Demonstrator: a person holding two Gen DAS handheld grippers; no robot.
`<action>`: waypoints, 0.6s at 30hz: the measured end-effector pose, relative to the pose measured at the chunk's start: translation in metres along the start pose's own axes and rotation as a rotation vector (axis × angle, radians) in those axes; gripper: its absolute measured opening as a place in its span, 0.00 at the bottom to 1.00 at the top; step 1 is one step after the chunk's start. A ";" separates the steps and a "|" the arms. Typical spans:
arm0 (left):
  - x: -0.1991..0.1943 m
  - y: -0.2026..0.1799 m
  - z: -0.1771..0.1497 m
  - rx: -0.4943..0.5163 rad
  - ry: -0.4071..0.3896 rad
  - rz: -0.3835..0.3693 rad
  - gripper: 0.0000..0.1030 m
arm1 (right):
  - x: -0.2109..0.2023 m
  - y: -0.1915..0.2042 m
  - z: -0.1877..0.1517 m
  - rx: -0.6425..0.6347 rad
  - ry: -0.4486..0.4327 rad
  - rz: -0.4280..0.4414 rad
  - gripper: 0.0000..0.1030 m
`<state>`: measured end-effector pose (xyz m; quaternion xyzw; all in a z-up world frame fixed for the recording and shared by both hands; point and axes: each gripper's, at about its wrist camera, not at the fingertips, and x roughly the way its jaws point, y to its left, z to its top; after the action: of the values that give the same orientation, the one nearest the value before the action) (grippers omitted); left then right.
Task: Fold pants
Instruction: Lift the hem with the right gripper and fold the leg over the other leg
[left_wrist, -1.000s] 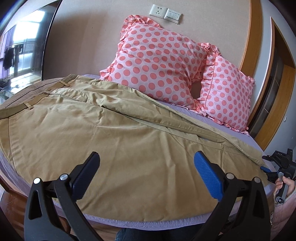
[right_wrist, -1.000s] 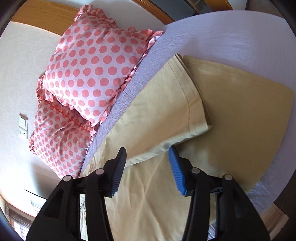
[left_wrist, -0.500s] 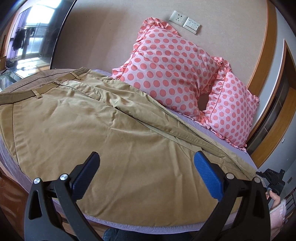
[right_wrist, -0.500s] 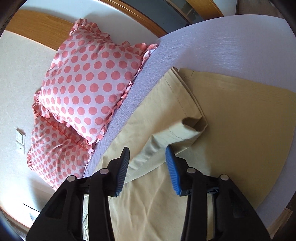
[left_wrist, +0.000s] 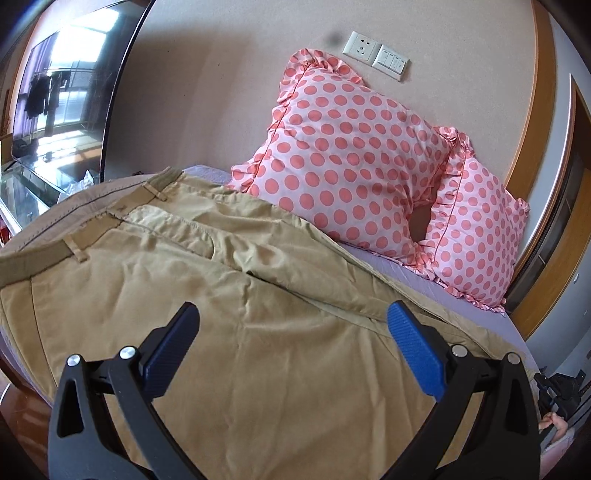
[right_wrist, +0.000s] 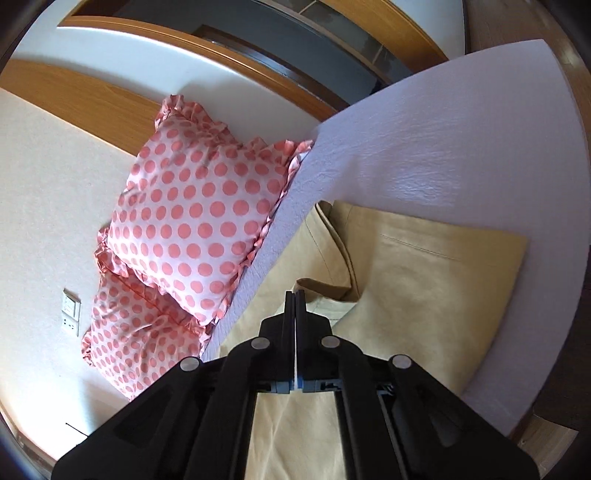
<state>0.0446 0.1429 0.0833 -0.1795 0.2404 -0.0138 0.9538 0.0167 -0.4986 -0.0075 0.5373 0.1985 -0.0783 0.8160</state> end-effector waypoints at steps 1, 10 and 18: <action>0.003 -0.002 0.006 -0.001 -0.004 -0.008 0.98 | 0.002 -0.001 -0.003 0.016 0.044 -0.011 0.06; 0.022 -0.025 -0.001 0.017 0.076 -0.074 0.98 | 0.035 0.040 -0.034 -0.070 0.175 -0.048 0.47; 0.029 -0.022 -0.004 0.021 0.099 -0.075 0.98 | 0.076 0.066 -0.052 -0.074 0.212 -0.055 0.47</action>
<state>0.0702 0.1175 0.0747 -0.1775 0.2801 -0.0607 0.9415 0.0959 -0.4175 -0.0009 0.5065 0.3011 -0.0361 0.8072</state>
